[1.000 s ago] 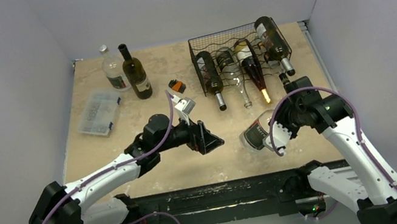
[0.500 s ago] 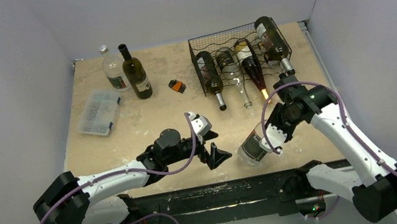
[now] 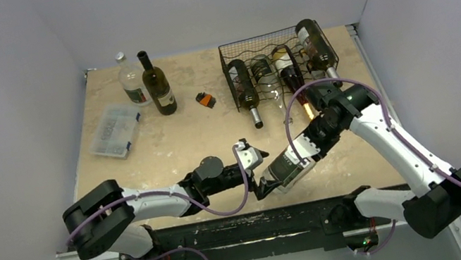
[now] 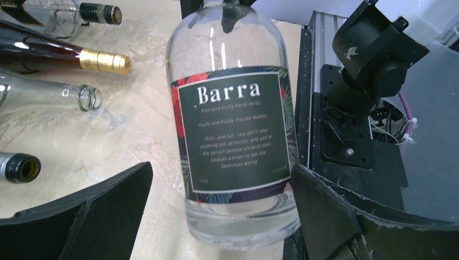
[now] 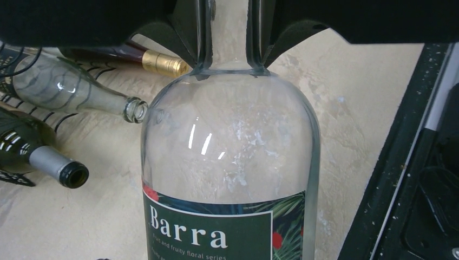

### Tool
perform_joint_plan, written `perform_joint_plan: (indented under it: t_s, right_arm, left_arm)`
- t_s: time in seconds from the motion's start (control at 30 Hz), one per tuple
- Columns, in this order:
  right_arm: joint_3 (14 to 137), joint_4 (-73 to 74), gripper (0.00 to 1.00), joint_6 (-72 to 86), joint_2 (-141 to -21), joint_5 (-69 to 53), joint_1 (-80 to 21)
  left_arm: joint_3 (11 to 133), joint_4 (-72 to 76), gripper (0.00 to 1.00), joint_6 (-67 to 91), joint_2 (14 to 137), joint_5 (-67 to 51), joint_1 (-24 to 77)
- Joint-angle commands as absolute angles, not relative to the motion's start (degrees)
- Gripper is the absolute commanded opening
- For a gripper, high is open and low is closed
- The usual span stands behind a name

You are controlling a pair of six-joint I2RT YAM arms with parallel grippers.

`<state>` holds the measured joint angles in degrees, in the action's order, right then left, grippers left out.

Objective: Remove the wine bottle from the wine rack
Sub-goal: Pick up the wine bottle from the wine rack, then place the wine bottle at the center of the board.

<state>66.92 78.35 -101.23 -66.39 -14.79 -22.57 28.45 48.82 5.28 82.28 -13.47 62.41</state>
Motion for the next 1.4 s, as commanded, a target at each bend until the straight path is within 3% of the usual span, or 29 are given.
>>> perform_joint_plan:
  t_s: [0.0,0.27,0.57,0.97,1.37]
  right_arm:
    - [69.7,77.7,0.0,-92.0,-65.6,-18.7,-24.6]
    - [69.8,74.6,0.0,-84.4,-66.5,-12.8,-26.6]
    - [72.4,77.6,0.0,-76.8,-69.4,-8.2,-29.3]
    - [74.4,78.0,0.0,-66.8,-73.4,-5.1,-35.2]
    - [76.0,77.2,0.12,-59.7,-77.7,-6.9,-36.9]
  left_arm:
    - [32.1,55.7,1.0,3.6,85.2,-13.6,62.8]
    - [34.9,56.5,1.0,4.6,91.1,-15.5,62.8]
    - [34.7,57.2,1.0,1.5,95.1,-8.3,62.8]
    - [36.8,58.6,0.99,-1.5,100.6,-7.0,62.9]
    - [35.4,60.8,0.93,-3.7,103.5,-3.4,62.8]
